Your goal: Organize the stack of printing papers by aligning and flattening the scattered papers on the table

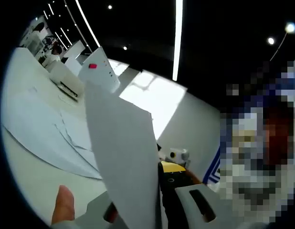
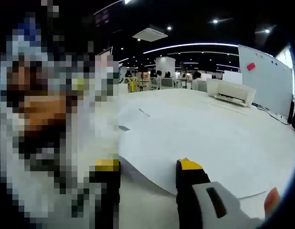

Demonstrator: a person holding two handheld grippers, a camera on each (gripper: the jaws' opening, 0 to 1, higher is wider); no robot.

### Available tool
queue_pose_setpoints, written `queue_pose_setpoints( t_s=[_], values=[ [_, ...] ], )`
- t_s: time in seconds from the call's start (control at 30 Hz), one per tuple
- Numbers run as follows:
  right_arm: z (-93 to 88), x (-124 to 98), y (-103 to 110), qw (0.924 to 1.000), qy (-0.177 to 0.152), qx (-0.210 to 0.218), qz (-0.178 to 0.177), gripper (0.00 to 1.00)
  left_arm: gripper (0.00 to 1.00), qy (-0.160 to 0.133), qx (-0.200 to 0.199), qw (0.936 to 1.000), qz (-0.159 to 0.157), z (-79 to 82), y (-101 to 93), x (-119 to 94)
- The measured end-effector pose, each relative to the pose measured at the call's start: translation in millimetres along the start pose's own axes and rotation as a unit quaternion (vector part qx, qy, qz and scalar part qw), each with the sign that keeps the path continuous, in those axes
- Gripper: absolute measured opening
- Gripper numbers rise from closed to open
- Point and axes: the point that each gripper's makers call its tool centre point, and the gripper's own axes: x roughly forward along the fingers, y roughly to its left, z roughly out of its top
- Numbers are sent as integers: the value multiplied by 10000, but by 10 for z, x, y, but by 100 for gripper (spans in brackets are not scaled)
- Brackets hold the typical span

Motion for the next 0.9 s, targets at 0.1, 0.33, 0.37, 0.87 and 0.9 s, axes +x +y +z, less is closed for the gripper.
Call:
queue_pose_setpoints(
  t_s=[0.1, 0.33, 0.37, 0.87, 0.9],
  values=[
    [17, 24, -5, 10000, 6, -12, 26, 23, 6, 3, 6, 10000, 3, -12, -13, 6],
    [54, 78, 88, 9986, -10, -487, 196, 3, 6, 3, 9, 10000, 18, -25, -25, 14],
    [61, 87, 96, 9981, -19, -579, 191, 2, 6, 2, 2, 10000, 19, -25, -25, 15],
    [248, 50, 71, 9998, -91, -190, 63, 0, 6, 3, -3, 10000, 40, -25, -18, 13],
    [276, 35, 55, 9998, -126, -179, 24, 0, 6, 2, -2, 10000, 40, -22, -15, 11]
  ],
)
